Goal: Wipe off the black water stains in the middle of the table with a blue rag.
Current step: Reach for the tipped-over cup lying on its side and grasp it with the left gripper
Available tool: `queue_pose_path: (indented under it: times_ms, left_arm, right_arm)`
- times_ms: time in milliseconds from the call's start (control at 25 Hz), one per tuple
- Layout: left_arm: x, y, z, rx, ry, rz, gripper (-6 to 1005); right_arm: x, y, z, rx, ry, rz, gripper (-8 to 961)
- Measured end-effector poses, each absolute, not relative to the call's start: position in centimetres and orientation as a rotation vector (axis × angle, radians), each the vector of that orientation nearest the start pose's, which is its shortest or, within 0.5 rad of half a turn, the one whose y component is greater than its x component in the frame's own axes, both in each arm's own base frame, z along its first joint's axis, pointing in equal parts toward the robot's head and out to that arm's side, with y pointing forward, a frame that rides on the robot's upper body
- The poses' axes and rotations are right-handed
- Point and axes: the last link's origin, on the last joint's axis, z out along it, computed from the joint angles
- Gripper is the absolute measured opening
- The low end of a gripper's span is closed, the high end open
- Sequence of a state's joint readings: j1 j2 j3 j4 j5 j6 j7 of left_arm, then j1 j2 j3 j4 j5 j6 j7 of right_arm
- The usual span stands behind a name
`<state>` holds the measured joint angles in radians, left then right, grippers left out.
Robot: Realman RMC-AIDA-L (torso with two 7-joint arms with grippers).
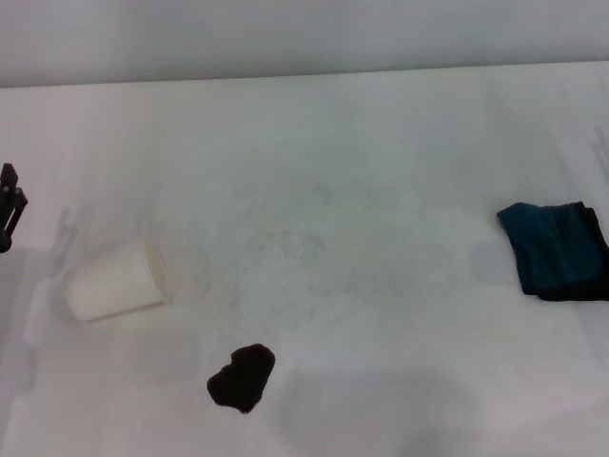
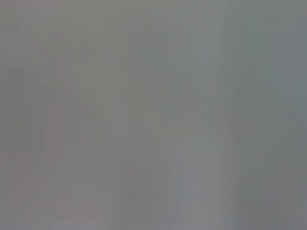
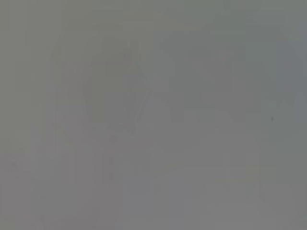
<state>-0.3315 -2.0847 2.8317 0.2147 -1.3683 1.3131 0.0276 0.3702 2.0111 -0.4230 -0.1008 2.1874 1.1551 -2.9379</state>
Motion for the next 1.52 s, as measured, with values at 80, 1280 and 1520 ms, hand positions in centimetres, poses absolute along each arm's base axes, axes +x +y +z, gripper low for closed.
queue_pose_path:
  times_ms: [80,1280,1520]
  left_arm:
    - [-33.8,28.0,-3.1,-1.592,-0.475,-0.631,835]
    - [-33.2,28.8,-2.9,-1.635,-0.475,-0.688,833]
    - [-32.8,30.9,-1.7,-1.806,-0.508,-0.799,832]
  right_arm:
    - [40.3,30.7,6.6,-1.463,0.495,0.445,668]
    - [40.4,30.8,6.9,-1.456,0.493,0.441,668]
    - [40.5,30.7,6.9,-1.460,0.492,0.437,668]
